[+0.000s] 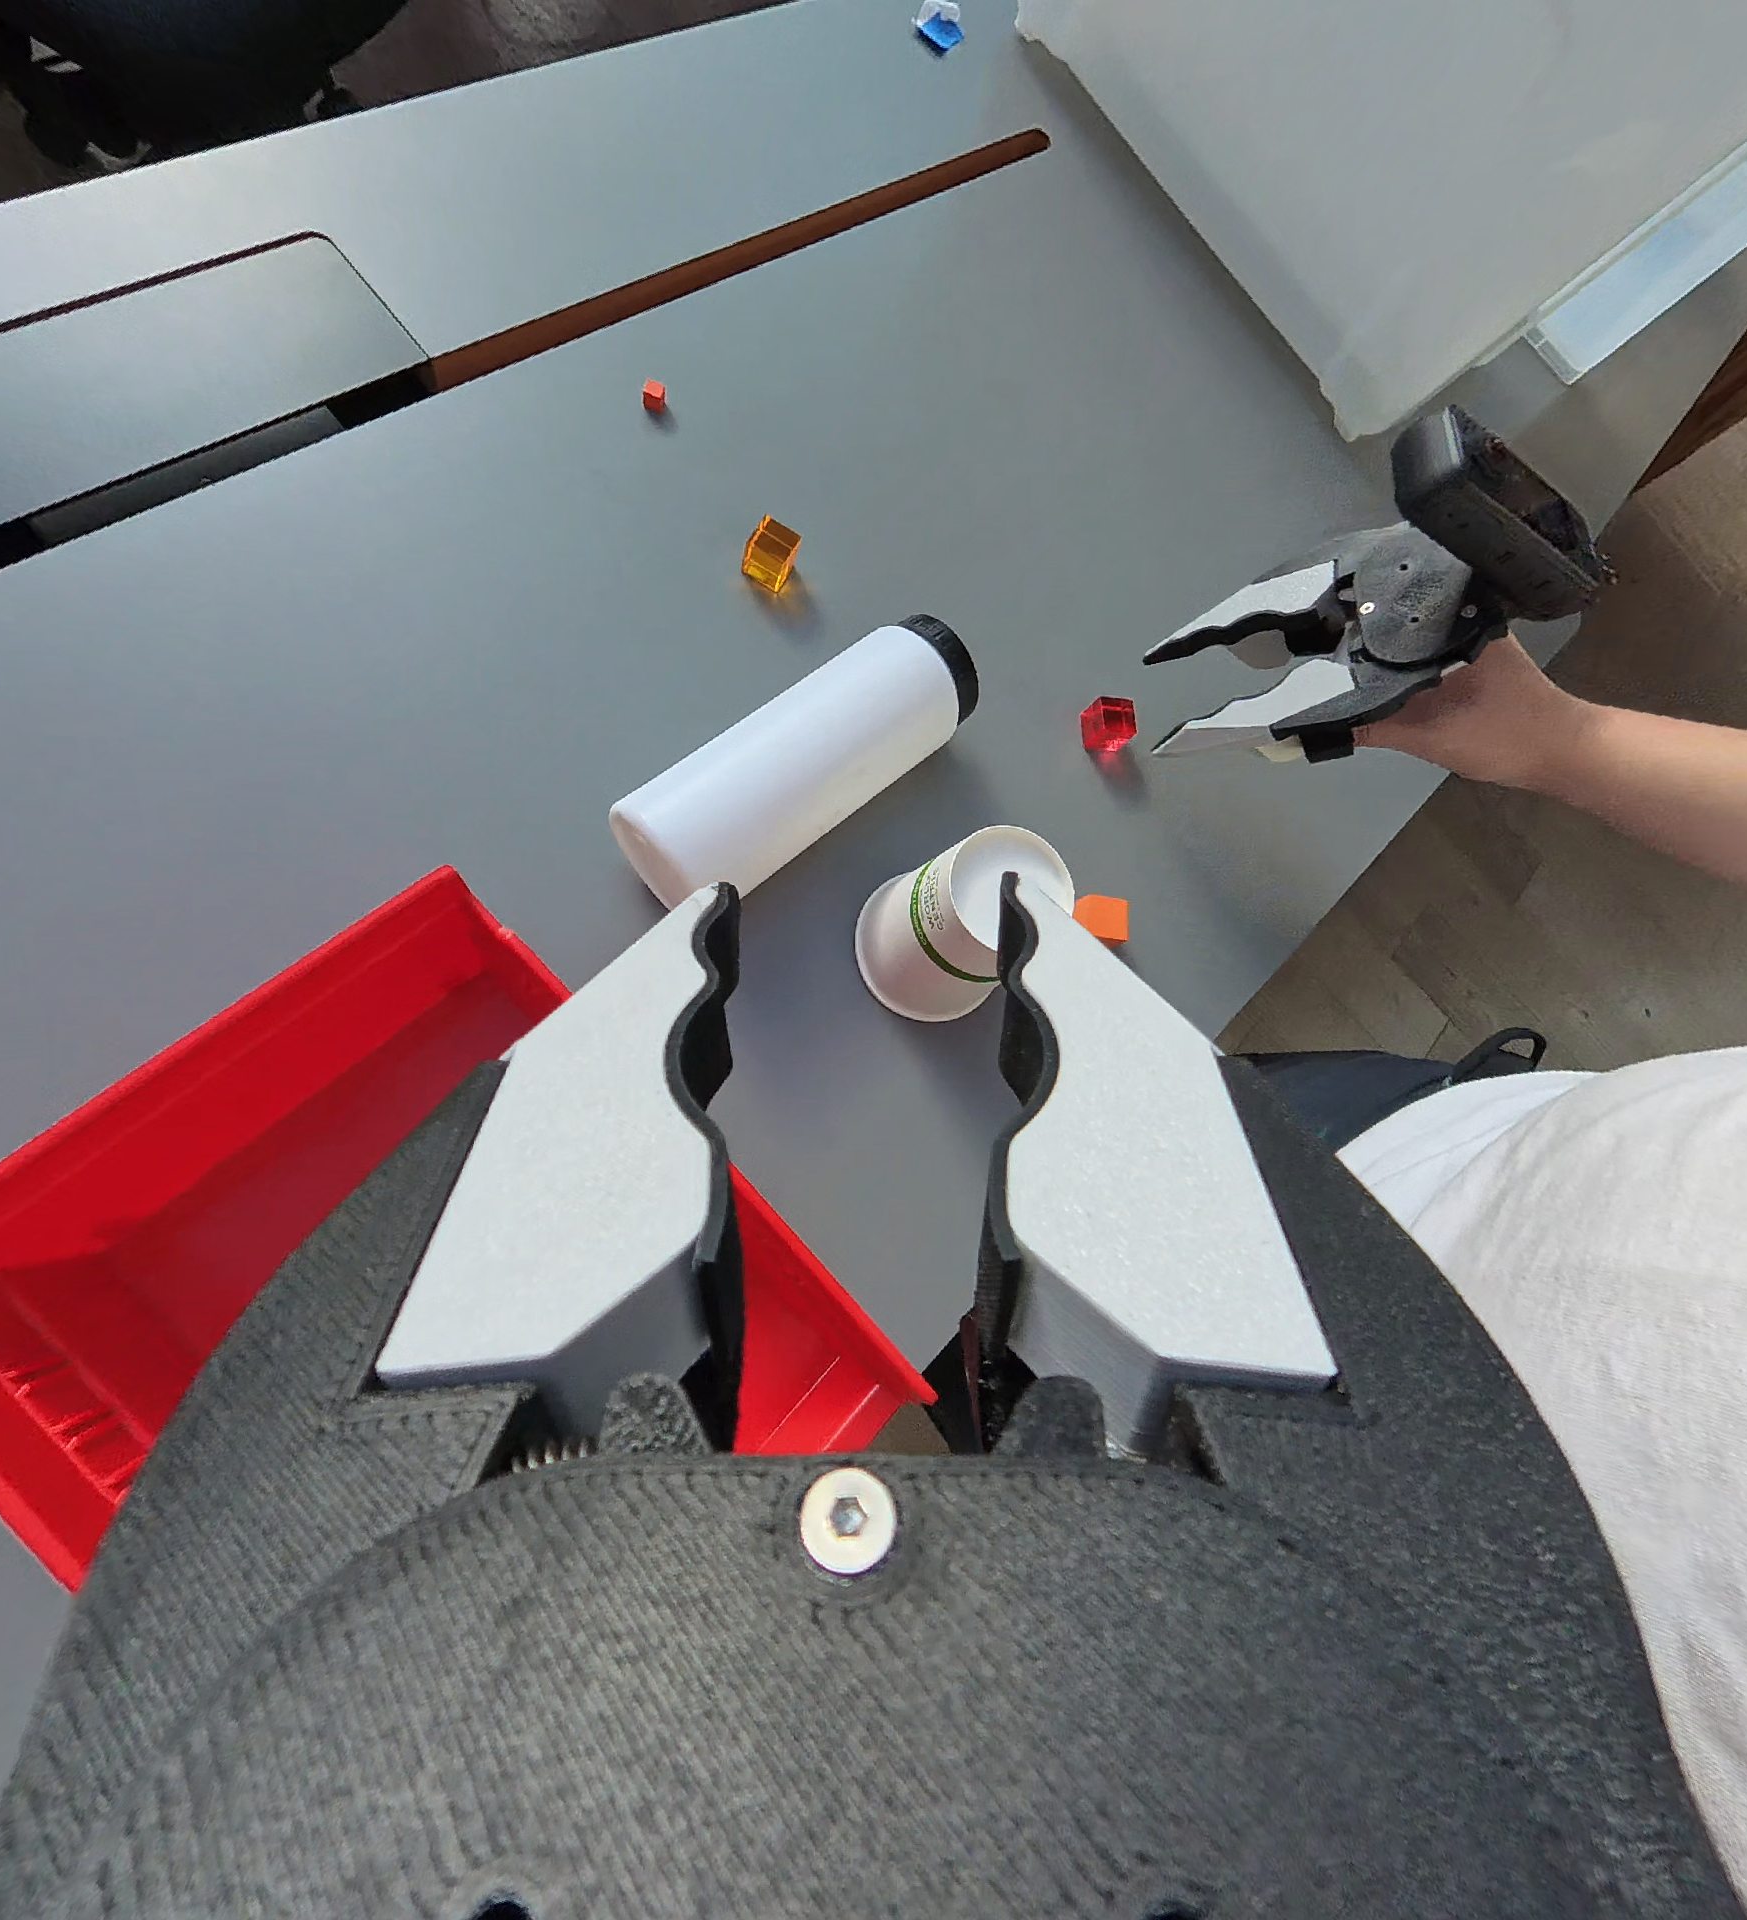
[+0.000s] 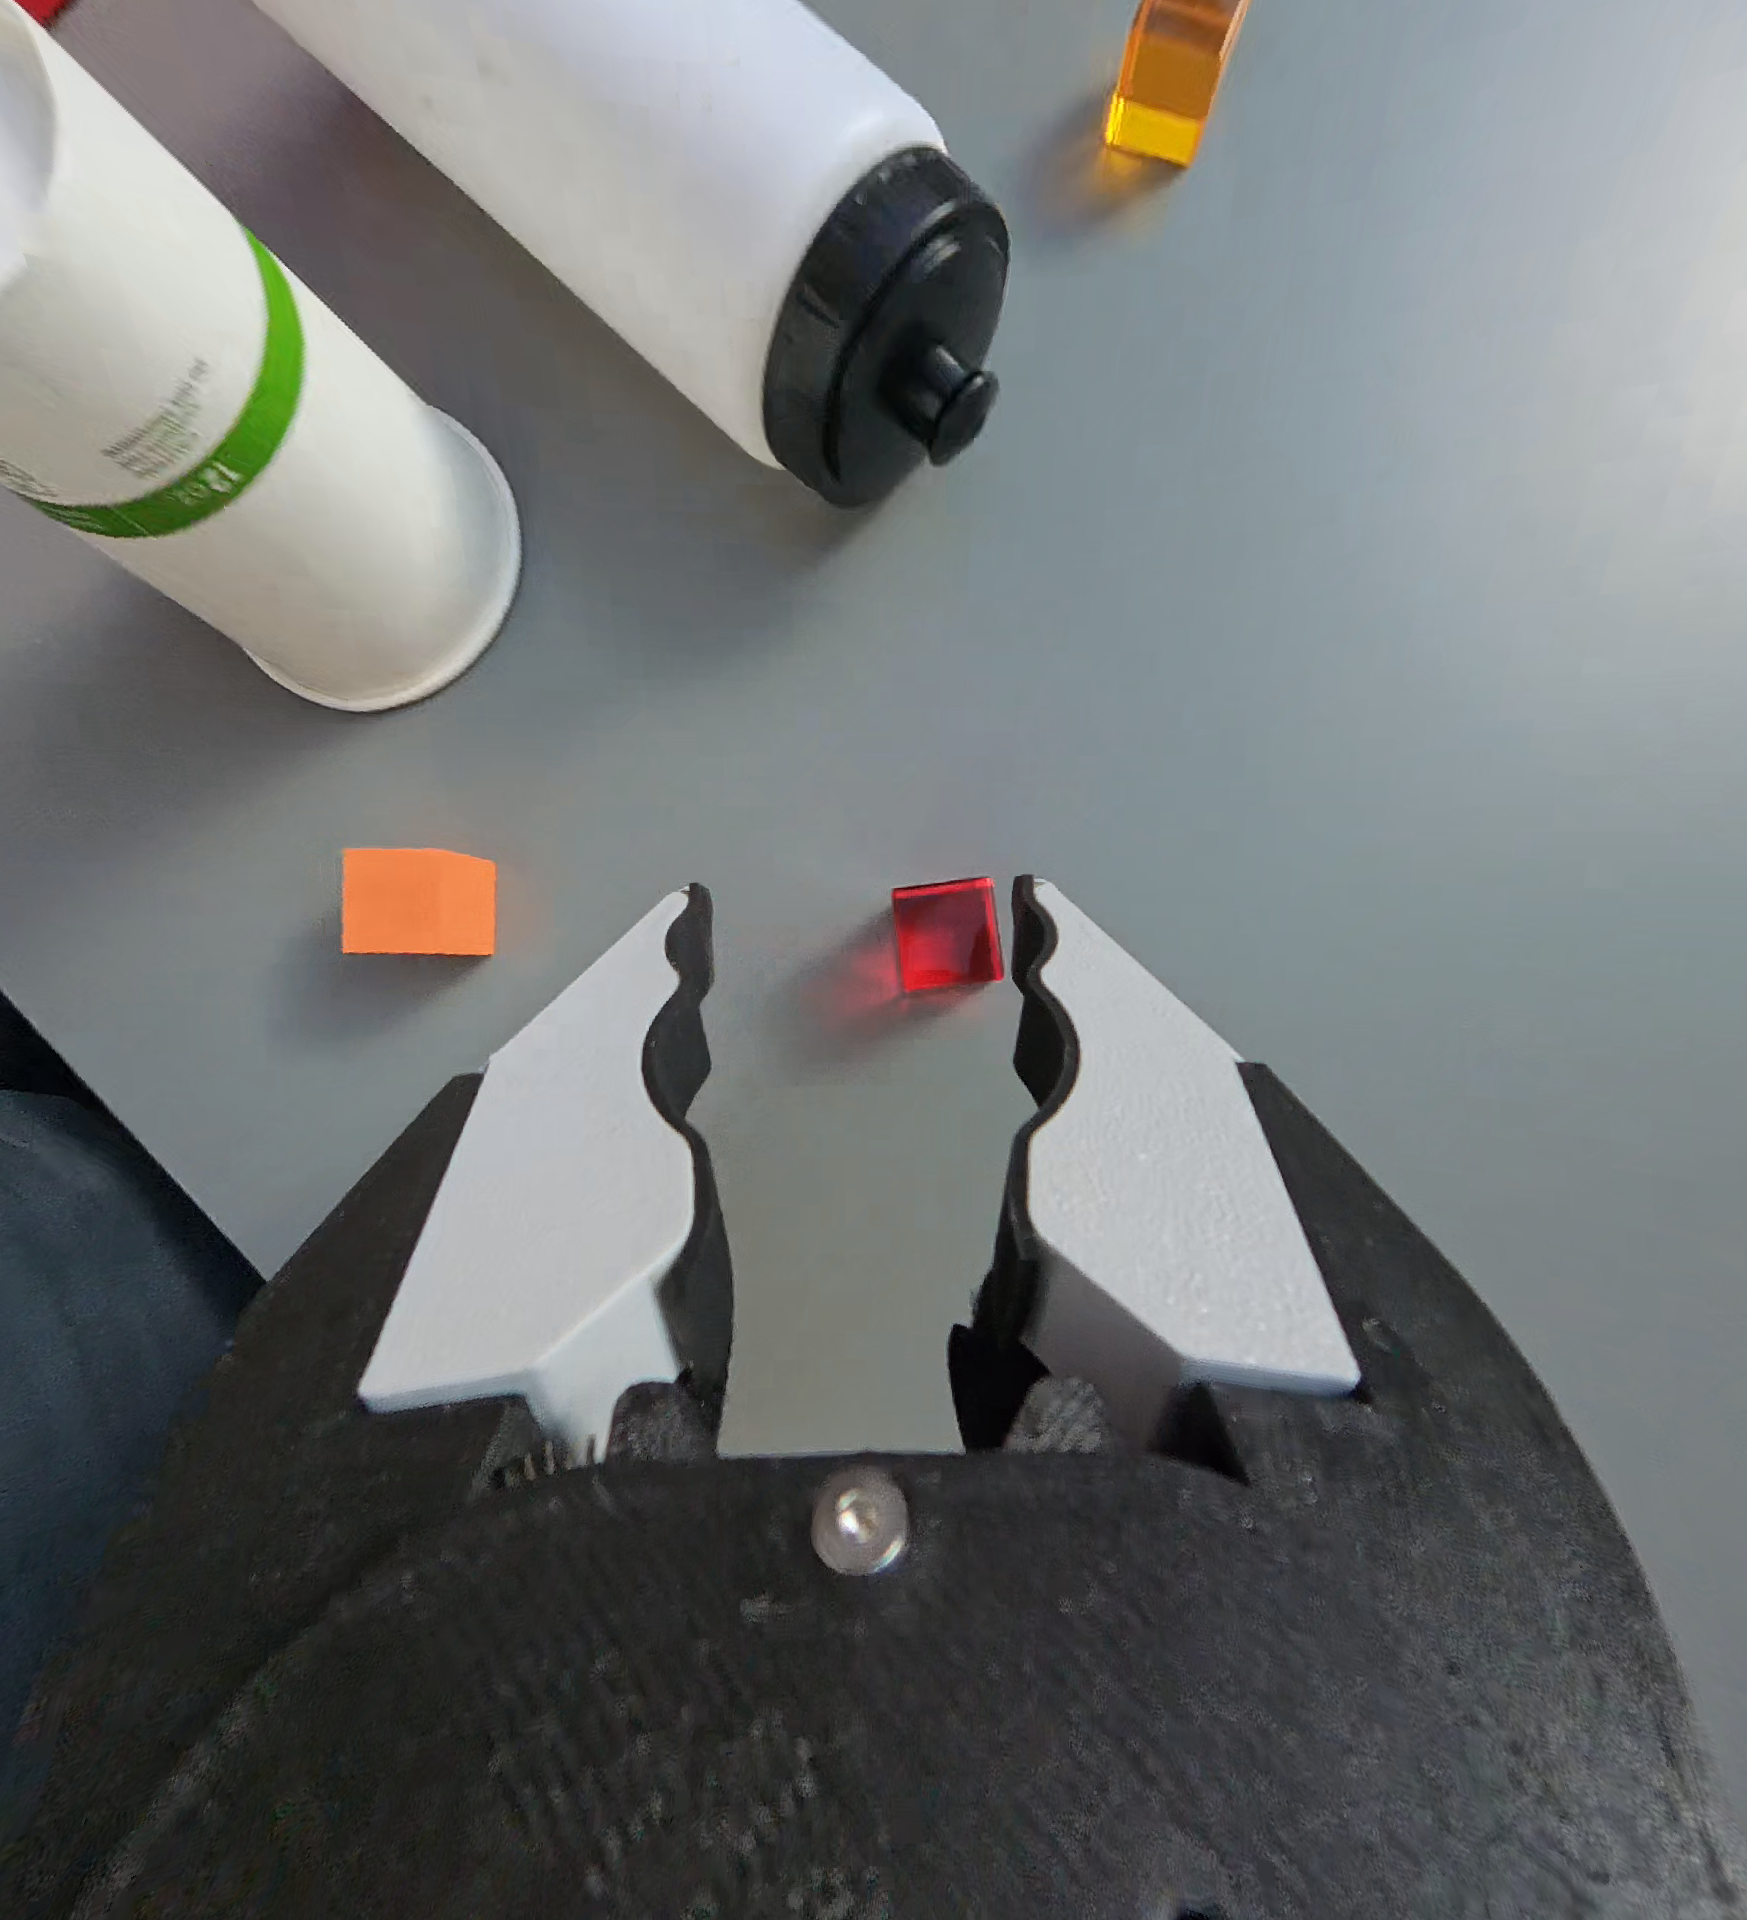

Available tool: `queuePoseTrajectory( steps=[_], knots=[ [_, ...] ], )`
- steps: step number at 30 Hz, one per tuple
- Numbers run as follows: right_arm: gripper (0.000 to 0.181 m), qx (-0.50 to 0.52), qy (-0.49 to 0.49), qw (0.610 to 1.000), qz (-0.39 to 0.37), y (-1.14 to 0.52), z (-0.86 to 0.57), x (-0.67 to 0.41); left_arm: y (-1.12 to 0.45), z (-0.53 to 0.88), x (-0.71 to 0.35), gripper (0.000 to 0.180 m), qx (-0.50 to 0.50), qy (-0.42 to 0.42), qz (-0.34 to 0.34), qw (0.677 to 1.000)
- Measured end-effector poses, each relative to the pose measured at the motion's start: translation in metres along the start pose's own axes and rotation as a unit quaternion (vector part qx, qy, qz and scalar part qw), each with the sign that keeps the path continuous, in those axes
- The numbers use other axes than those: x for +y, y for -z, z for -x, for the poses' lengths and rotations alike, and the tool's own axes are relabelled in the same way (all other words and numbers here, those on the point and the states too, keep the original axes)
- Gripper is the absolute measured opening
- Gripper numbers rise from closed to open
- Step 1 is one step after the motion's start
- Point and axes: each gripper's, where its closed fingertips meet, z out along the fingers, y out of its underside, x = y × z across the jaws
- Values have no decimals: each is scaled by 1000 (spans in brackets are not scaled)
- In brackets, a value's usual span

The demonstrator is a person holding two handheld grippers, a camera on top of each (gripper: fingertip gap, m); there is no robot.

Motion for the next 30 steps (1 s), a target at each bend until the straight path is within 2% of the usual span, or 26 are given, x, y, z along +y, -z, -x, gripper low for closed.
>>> queuePoseTrajectory(
  steps=[3,5,9,13,15,17,21,23,26,27,30],
  knots=[
    [56,-43,-6,998,-47,12,56,-12,-5,0,-2,49,-1,-10,5,1000],
    [59,-87,-9,996,-25,3,97,-1,-5,6,-1,50,-13,-20,8,1000],
    [57,-54,18,998,19,-22,124,19,27,51,4,50,-110,-49,23,992],
    [54,-30,37,998,49,-39,128,27,71,77,-5,48,-114,24,-39,992],
    [42,-21,48,996,71,-46,127,32,85,84,-6,46,-111,54,-73,990],
    [29,-12,55,995,88,-49,122,35,91,87,0,45,-110,67,-82,988],
    [26,-40,44,993,98,-41,120,27,100,93,21,45,-116,75,-80,987],
    [26,-26,57,995,74,-24,106,3,107,96,28,44,-118,80,-87,986],
    [25,-72,106,992,-13,9,99,-81,116,96,35,44,-115,85,-99,985],
    [25,-95,129,987,-19,11,97,-105,118,96,37,44,-117,84,-101,984],
    [26,-145,185,972,27,-15,91,-150,122,96,39,43,-120,77,-110,984]
  ],
)
